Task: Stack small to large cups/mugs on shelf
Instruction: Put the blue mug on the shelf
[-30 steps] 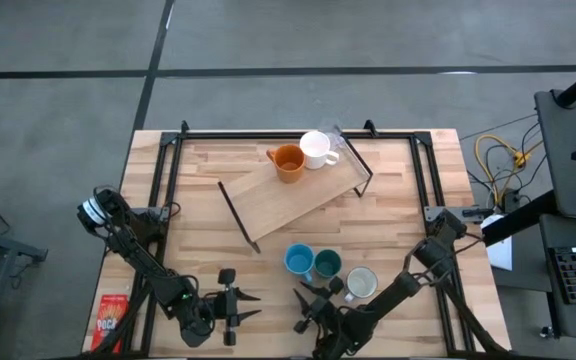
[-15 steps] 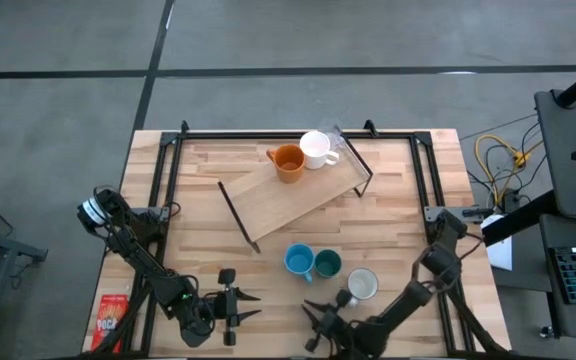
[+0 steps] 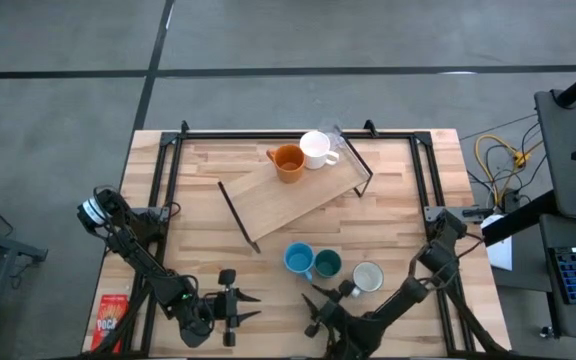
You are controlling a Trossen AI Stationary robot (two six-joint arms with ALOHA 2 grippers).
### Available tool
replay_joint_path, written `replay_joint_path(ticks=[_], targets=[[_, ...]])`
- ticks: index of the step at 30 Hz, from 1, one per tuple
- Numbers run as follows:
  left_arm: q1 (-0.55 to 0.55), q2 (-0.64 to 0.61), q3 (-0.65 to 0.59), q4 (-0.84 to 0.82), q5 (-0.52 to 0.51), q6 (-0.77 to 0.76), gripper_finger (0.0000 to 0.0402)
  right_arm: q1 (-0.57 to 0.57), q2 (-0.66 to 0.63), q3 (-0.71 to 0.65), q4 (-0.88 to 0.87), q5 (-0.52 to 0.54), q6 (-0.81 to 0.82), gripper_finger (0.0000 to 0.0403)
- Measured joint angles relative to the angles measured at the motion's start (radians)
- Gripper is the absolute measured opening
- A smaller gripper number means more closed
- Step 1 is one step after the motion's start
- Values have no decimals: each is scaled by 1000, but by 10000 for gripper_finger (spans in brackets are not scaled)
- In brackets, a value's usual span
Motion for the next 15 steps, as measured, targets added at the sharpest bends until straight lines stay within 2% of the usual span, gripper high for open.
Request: replay_joint_path(ticks=[15], targets=[[-6,0,0,2,2,0,111,7,0,0,-40,-2,48,167]])
